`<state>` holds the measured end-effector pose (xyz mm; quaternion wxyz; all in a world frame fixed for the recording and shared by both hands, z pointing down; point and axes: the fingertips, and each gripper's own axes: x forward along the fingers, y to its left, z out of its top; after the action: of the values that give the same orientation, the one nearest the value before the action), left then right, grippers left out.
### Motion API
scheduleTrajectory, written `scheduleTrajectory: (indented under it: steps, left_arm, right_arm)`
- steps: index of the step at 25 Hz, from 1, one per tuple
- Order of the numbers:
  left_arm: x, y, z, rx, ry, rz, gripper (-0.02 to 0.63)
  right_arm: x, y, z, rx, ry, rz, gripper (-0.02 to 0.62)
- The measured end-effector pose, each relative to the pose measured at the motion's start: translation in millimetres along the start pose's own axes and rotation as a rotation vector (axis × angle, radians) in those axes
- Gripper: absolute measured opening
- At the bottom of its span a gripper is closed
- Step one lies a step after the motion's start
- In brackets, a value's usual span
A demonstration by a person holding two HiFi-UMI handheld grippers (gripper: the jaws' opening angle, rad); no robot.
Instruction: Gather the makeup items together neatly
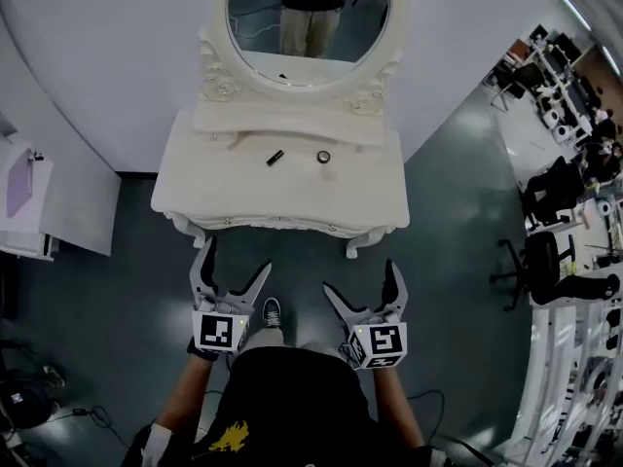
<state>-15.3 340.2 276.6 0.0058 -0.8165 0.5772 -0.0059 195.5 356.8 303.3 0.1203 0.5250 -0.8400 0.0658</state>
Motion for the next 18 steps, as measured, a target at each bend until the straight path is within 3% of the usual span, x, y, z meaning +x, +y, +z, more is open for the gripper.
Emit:
scheduleTrajectory:
  steps: [3,7,9,13,15,18]
  left_arm:
    - [16.3,10.8,-24.7,0.009,0.065,-0.047,0.457]
    - [31.9,21.0,-31.7,0.011,0.011,-0.064,0.457]
    - [34.1,28.5,-42.2,0.042,0.035,-0.062,0.456]
    - [35.9,44.5,-62.1,-0.001,0.102,-0.039,0.456]
    - [46.8,53.9,-68.4,0.029,0.135,-0.04,0.456]
    - [70.4,68.8,-66.2,0.082,0.077,-0.002,0.456]
  right_arm:
    - [20.1,-2.3,0.3,0.0,0.043,-0.03,0.595]
    - [50.0,-8.5,-5.3,-0.016,0.077,-0.046,0.595]
    - [63.0,-6.7,-10.2,-0.019,0.094,-0.043,0.595]
    - [88.7,1.0,-19.6,-0.006,0.121,-0.015,0.595]
    - [109.1,-1.7,-20.9,-0.006,0.124,0.0,0.595]
    - [138.3,-20.2,-28.6,-0.033,0.148,0.007,0.595]
